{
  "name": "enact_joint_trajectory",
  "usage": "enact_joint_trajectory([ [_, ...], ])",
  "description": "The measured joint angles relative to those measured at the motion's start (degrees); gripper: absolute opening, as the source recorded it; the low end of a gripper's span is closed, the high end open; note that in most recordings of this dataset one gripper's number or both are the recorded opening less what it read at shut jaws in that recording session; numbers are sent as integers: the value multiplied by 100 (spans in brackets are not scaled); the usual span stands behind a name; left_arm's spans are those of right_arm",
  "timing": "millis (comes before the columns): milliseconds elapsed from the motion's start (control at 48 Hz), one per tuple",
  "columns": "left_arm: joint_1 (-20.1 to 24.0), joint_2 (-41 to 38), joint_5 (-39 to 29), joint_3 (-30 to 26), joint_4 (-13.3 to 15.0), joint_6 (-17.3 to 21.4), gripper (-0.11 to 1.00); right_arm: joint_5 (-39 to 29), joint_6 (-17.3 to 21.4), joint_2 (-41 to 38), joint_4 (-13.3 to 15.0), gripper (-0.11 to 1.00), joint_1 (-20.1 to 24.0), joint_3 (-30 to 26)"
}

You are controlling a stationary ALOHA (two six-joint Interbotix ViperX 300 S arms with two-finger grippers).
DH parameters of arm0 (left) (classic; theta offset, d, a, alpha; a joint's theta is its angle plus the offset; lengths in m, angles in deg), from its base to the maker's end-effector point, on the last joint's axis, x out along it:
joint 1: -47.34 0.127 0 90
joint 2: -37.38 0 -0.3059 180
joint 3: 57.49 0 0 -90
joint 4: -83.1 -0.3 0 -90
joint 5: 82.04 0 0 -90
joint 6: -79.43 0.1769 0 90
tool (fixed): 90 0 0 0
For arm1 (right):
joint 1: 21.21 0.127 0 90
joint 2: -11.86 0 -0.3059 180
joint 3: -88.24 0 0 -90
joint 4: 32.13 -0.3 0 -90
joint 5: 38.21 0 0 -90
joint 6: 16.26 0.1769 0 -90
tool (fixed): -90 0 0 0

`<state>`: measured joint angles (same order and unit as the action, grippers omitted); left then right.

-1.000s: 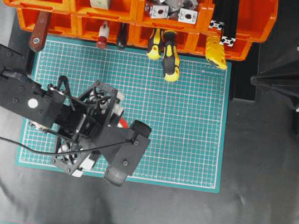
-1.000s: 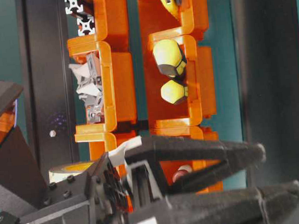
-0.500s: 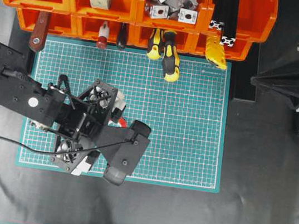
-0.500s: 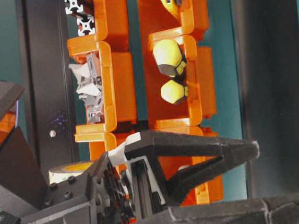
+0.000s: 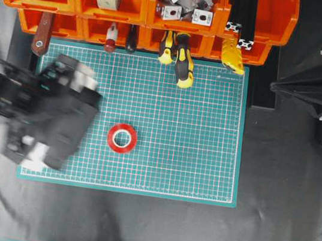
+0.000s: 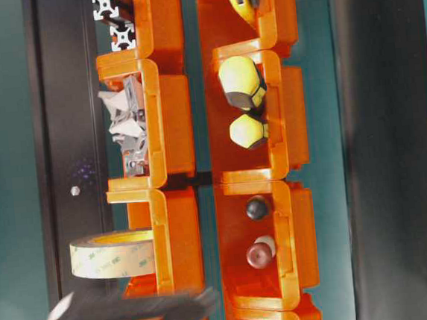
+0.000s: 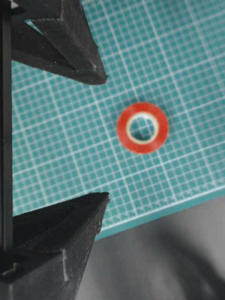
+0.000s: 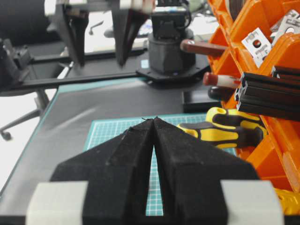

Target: Pick vinyl tape from container rack with left arm.

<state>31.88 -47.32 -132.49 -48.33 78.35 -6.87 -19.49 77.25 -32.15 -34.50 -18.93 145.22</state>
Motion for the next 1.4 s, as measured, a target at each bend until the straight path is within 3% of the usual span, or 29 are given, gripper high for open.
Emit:
enact_joint_trajectory([
  [396,-97,2294,1055,1345,0,-79,83,0,0,123,9,1,0,0],
  [792,-97,4271,1863,2479,0,-554,83,0,0,158,9,1,53,0],
  [1000,-35,4737,2048,2689,0,-571,83,0,0,176,9,1,53,0],
  [1396,123,4755,2145,2733,0,-571,83,0,0,176,9,1,62,0],
])
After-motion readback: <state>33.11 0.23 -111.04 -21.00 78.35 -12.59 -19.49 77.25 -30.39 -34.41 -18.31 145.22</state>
